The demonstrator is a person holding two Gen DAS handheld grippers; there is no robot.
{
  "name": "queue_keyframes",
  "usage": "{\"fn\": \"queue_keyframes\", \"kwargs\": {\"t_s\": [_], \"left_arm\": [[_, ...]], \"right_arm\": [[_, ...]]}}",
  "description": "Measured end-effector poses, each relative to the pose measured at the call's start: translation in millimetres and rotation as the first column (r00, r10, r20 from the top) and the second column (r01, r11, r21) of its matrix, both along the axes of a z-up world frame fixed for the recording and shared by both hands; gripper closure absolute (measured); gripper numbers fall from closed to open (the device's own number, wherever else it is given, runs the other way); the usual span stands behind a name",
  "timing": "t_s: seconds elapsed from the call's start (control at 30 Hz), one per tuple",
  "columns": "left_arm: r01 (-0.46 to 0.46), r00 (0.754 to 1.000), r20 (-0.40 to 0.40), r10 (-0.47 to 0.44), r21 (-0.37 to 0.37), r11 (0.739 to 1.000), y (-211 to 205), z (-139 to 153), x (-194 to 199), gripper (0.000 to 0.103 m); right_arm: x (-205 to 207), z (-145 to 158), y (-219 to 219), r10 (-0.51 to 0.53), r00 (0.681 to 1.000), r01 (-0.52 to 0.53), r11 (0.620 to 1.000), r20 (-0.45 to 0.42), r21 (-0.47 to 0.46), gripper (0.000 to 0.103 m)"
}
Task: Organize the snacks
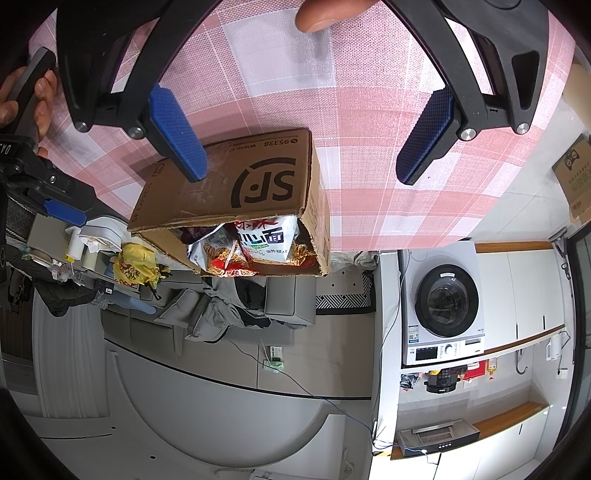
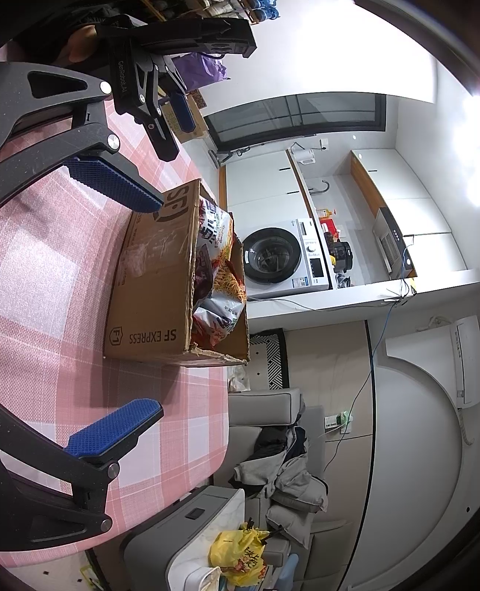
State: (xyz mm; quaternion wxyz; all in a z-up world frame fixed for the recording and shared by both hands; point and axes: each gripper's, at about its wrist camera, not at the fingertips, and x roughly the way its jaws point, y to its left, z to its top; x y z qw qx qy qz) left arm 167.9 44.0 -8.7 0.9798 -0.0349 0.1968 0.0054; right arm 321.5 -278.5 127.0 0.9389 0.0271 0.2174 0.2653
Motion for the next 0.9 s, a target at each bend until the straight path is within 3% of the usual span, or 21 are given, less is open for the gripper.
{"fn": "queue_keyframes", "kwargs": {"t_s": [0.9], "left_arm": [[0.007, 1.000, 0.009, -0.007, 0.004, 1.000, 1.4, 2.8, -3.1, 0.001]], "right_arm": [[-0.4, -1.9, 1.0, 0.001, 1.000, -0.001, 1.000, 0.001, -0.001, 0.000]]}}
